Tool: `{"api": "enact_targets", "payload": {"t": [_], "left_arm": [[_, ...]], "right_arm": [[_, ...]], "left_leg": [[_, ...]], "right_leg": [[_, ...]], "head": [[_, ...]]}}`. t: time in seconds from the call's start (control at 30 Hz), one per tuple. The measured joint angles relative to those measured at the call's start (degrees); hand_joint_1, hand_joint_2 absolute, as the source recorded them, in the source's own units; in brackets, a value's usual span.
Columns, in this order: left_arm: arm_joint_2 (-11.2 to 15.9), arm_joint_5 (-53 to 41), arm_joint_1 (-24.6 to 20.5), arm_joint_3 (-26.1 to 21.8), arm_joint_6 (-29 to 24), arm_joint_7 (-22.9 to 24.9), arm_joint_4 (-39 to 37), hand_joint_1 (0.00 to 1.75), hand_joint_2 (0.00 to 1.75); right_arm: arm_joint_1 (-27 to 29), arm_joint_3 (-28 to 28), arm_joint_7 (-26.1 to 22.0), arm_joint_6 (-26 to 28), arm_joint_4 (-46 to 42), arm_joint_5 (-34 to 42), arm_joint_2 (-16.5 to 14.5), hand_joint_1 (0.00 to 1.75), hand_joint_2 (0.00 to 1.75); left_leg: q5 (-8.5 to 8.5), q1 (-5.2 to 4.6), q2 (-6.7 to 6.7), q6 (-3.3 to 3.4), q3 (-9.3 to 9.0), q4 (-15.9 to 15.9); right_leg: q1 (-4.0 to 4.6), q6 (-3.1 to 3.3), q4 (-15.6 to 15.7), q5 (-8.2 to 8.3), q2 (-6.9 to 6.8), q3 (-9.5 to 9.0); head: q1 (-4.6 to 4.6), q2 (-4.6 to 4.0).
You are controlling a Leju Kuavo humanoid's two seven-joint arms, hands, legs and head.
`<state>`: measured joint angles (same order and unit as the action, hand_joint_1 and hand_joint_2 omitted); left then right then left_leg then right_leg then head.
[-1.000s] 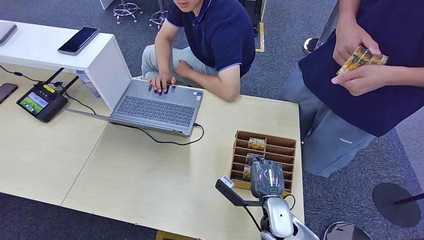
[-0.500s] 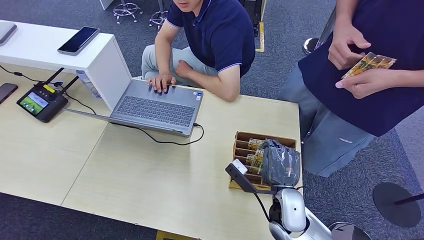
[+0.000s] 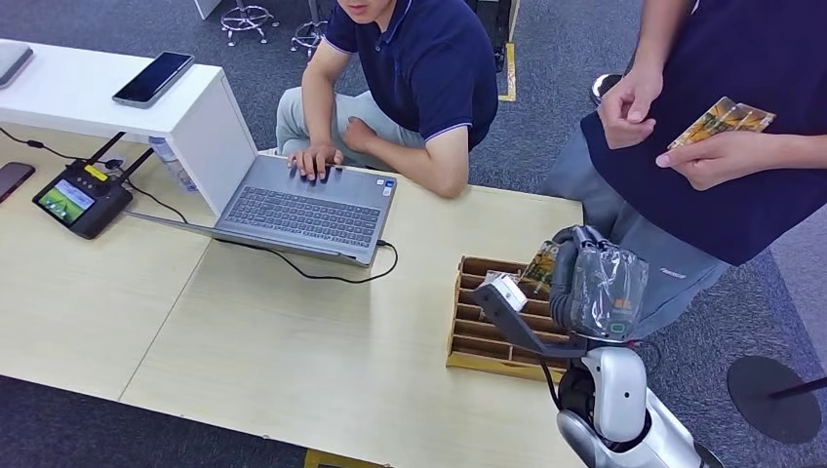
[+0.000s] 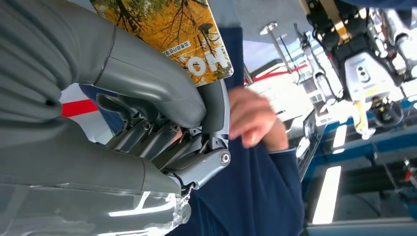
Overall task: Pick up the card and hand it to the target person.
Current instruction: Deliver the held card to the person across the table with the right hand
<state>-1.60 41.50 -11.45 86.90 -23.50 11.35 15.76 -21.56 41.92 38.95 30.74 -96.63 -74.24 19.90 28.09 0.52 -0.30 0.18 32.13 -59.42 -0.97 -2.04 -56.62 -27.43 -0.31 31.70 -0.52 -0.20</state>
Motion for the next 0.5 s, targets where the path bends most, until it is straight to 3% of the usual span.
{"api": "enact_targets", "payload": {"t": [0.5], "left_arm": [[0.0,0.7,-0.1,0.0,0.9,0.0,0.0,0.00,1.75]], "right_arm": [[-0.1,-0.7,-0.1,1.7,-3.7,0.8,0.8,1.71,1.75]], "left_leg": [[0.00,0.00,0.00,0.00,0.01,0.0]], "right_leg": [[0.00,0.00,0.0,0.00,0.00,0.00]], "head": [[0.00,0.00]]}}
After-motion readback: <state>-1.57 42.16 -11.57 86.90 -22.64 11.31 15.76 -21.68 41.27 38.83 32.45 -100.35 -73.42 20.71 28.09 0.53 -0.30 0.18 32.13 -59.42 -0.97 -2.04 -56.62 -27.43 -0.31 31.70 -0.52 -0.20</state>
